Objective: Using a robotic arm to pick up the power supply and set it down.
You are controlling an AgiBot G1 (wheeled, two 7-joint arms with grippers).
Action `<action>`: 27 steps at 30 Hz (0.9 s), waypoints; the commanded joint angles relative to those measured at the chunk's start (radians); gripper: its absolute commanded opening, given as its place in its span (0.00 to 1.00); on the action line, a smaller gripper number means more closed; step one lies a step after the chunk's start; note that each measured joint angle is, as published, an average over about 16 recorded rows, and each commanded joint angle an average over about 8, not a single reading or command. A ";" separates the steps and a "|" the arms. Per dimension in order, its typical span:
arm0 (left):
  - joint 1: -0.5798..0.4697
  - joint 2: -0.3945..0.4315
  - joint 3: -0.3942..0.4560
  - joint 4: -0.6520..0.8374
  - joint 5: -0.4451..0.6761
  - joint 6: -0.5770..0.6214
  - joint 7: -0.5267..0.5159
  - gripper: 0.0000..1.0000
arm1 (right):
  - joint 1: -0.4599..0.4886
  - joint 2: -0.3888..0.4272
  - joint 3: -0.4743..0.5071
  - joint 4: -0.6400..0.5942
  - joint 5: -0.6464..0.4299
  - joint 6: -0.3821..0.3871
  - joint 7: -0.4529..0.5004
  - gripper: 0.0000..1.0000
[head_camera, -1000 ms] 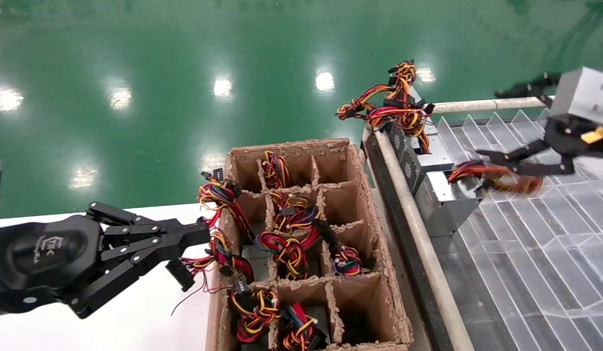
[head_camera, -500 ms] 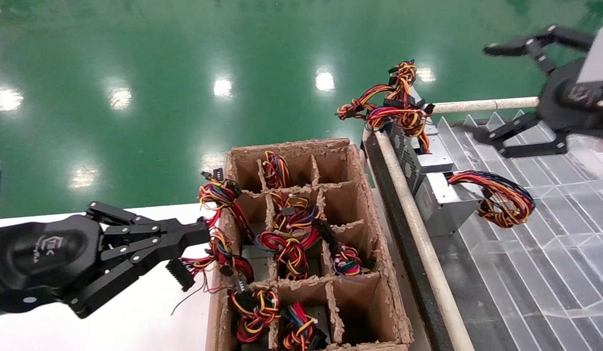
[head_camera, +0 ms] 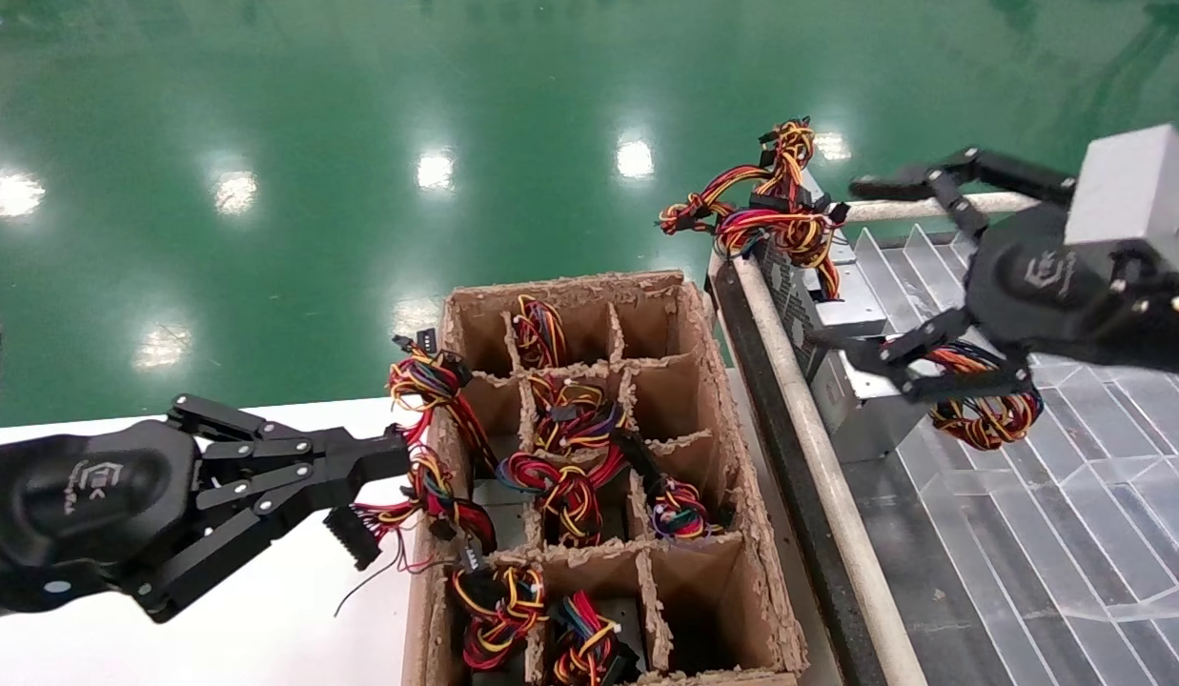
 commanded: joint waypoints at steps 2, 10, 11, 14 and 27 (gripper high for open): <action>0.000 0.000 0.000 0.000 0.000 0.000 0.000 1.00 | -0.027 -0.007 0.011 0.006 0.023 -0.016 0.016 1.00; 0.000 0.000 0.000 0.000 0.000 0.000 0.000 1.00 | -0.100 -0.025 0.043 0.023 0.087 -0.059 0.060 1.00; 0.000 0.000 0.000 0.000 0.000 0.000 0.000 1.00 | -0.109 -0.027 0.047 0.025 0.094 -0.064 0.065 1.00; 0.000 0.000 0.000 0.000 0.000 0.000 0.000 1.00 | -0.137 -0.034 0.058 0.032 0.118 -0.080 0.082 1.00; 0.000 0.000 0.000 0.000 0.000 0.000 0.000 1.00 | -0.256 -0.063 0.109 0.060 0.221 -0.150 0.153 1.00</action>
